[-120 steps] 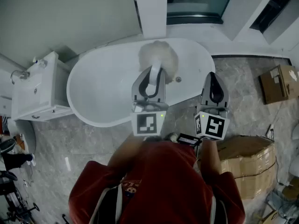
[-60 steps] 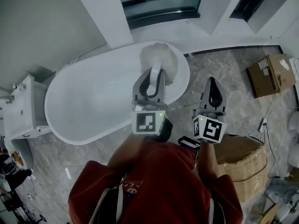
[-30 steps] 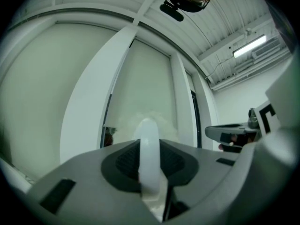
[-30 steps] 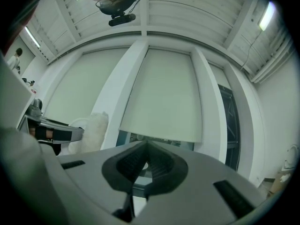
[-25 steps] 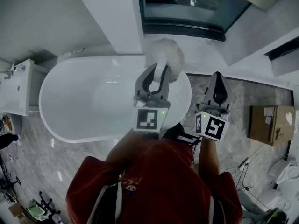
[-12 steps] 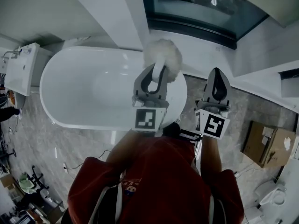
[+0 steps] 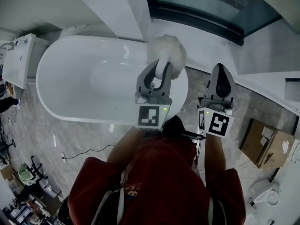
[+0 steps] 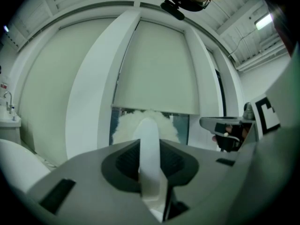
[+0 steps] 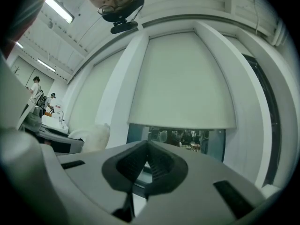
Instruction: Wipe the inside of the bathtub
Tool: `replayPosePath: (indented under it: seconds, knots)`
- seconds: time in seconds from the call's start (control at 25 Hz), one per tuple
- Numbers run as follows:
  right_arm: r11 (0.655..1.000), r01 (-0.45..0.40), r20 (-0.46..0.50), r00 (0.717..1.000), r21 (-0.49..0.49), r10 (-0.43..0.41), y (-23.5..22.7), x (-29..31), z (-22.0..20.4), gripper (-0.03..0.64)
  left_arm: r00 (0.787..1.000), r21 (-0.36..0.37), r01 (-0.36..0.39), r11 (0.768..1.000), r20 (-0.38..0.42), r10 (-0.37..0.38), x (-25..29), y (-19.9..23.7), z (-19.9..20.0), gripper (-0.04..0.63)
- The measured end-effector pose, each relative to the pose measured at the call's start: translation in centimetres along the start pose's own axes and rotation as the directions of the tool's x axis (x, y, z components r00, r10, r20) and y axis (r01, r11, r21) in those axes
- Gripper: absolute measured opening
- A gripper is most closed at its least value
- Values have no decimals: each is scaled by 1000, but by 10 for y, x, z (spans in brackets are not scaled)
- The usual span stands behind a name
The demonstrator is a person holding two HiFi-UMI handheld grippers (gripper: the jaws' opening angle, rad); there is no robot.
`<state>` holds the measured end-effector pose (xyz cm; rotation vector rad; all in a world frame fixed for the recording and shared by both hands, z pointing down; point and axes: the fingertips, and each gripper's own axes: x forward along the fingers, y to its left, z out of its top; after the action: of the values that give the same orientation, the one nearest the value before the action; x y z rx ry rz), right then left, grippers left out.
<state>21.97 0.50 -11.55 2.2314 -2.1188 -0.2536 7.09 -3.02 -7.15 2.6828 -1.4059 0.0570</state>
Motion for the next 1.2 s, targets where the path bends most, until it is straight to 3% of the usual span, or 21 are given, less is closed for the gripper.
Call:
replayPosePath:
  seconds: [0.28, 0.44, 0.56, 0.88, 1.2]
  knots:
    - [1000, -14, -19, 1000, -1, 14, 2, 11, -30, 11, 997, -22, 2, 1000, -72, -3, 16, 5, -45, 97]
    - [998, -67, -37, 997, 8, 67, 1, 30, -64, 11, 988, -18, -12, 1000, -154, 9, 31, 5, -95, 97]
    - [993, -118, -44, 992, 15, 118, -2, 49, -92, 11, 977, -64, -28, 998, -211, 14, 52, 6, -139, 97]
    - [969, -244, -93, 965, 39, 247, 15, 79, -187, 11, 931, -123, -130, 984, -358, 78, 83, 14, -249, 97]
    - [952, -292, -91, 950, 92, 300, 38, 84, -266, 11, 871, -179, -221, 959, -479, 112, 100, 16, -364, 97]
